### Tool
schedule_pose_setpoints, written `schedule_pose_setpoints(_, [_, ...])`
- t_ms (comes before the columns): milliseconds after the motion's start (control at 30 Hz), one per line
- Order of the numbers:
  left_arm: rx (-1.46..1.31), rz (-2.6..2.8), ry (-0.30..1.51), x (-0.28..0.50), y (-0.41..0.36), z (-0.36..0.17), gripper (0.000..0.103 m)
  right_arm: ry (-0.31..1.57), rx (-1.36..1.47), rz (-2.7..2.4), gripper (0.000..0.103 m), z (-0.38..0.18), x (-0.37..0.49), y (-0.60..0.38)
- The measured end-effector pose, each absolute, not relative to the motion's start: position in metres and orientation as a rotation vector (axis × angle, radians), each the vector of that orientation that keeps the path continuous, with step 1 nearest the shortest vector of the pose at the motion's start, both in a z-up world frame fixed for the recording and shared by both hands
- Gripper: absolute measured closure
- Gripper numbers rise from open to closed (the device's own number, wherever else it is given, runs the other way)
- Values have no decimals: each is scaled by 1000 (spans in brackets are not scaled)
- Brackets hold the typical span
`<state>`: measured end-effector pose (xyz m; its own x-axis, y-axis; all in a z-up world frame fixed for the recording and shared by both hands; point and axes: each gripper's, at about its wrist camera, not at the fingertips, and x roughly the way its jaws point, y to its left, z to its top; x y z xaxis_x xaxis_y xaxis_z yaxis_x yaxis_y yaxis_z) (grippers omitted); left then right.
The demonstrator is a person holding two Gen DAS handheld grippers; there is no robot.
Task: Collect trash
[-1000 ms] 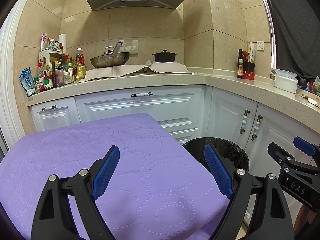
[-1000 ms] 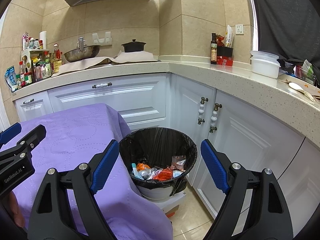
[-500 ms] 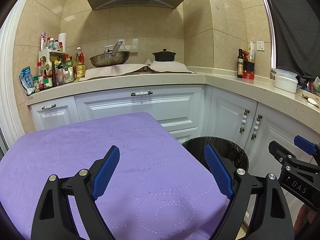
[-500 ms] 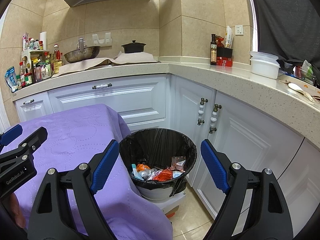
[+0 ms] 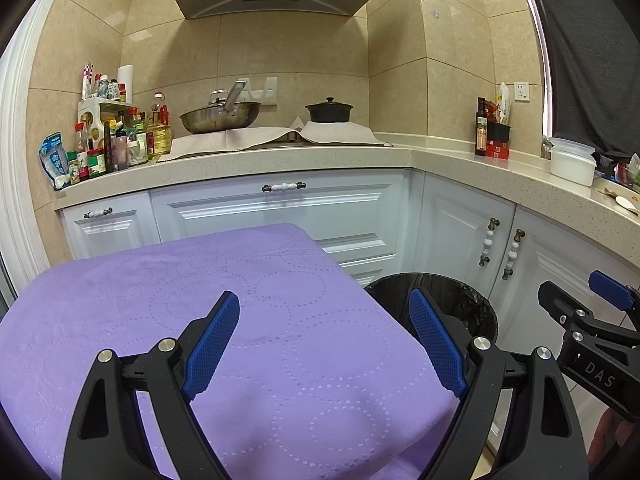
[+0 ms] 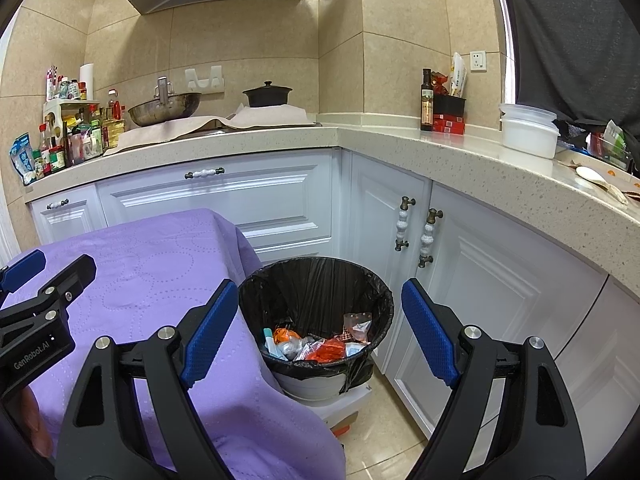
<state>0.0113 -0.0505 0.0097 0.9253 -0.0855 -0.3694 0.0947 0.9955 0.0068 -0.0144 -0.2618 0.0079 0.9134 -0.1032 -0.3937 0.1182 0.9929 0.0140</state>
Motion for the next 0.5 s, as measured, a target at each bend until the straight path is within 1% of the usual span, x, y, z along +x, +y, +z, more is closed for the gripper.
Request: schedule_pose_setpoints(500, [36, -100, 374, 11, -59, 13, 17, 403, 38, -114, 21, 8, -15, -261])
